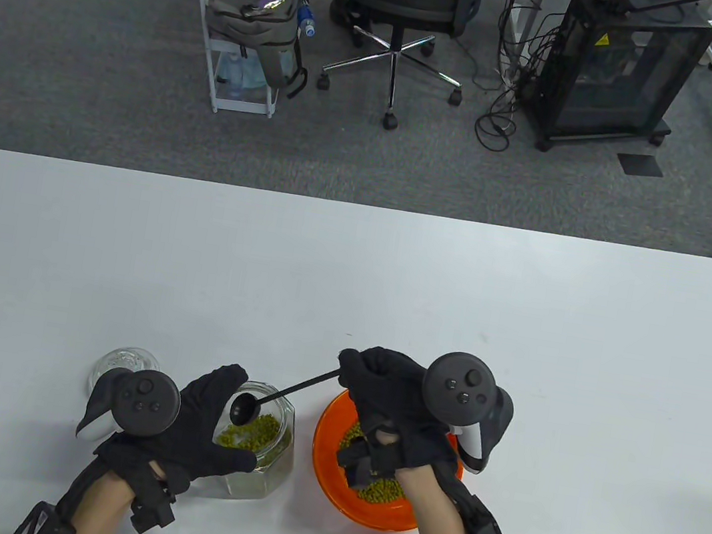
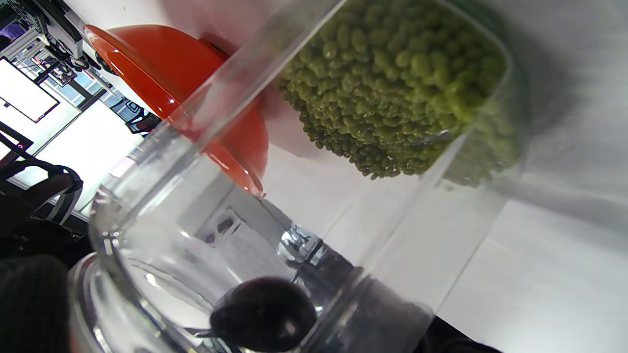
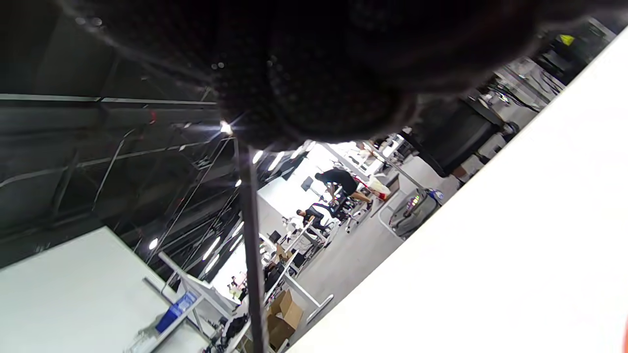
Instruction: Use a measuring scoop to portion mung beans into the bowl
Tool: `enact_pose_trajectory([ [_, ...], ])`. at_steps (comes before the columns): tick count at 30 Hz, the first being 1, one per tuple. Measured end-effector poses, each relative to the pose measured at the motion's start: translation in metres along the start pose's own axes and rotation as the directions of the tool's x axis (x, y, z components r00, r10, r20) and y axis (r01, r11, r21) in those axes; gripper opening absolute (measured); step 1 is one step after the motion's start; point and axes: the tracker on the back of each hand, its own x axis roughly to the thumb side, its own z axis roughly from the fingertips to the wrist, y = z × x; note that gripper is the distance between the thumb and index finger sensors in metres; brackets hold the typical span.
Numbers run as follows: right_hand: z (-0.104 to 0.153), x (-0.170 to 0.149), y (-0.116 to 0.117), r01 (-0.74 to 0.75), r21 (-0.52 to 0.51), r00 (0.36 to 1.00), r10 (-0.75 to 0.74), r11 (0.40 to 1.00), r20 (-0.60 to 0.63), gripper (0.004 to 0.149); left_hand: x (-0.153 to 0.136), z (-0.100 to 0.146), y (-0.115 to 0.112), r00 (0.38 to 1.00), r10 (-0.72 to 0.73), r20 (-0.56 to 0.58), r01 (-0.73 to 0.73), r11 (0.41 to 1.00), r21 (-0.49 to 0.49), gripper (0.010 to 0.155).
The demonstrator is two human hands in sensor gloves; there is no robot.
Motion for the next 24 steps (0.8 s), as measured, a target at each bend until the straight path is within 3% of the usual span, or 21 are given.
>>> enact_pose_trajectory([
  [4, 0.004, 0.015, 0.016, -0.112, -0.007, 0.990, 0.112, 0.994, 0.088, 0.043, 0.000, 0.000, 0.000, 1.000, -0.001, 0.001, 0.001, 1.000, -0.001, 0.121],
  [11, 0.012, 0.041, 0.050, -0.315, -0.038, 0.908, 0.313, 0.948, 0.279, 0.043, 0.000, 0.000, 0.000, 1.000, -0.001, 0.000, 0.001, 1.000, -0.001, 0.121],
  [18, 0.026, 0.050, 0.077, -0.454, -0.114, 0.737, 0.444, 0.884, 0.510, 0.043, 0.000, 0.000, 0.000, 1.000, -0.003, 0.000, 0.003, 1.000, -0.002, 0.121],
  [20, 0.027, 0.049, 0.078, -0.425, -0.099, 0.755, 0.413, 0.900, 0.509, 0.042, 0.000, 0.000, 0.000, 1.000, -0.003, 0.000, 0.003, 1.000, -0.002, 0.121],
  [24, 0.026, 0.042, 0.082, -0.314, 0.091, 0.817, 0.220, 0.945, 0.534, 0.043, 0.000, 0.000, 0.000, 1.000, -0.004, 0.000, 0.004, 1.000, -0.002, 0.121],
])
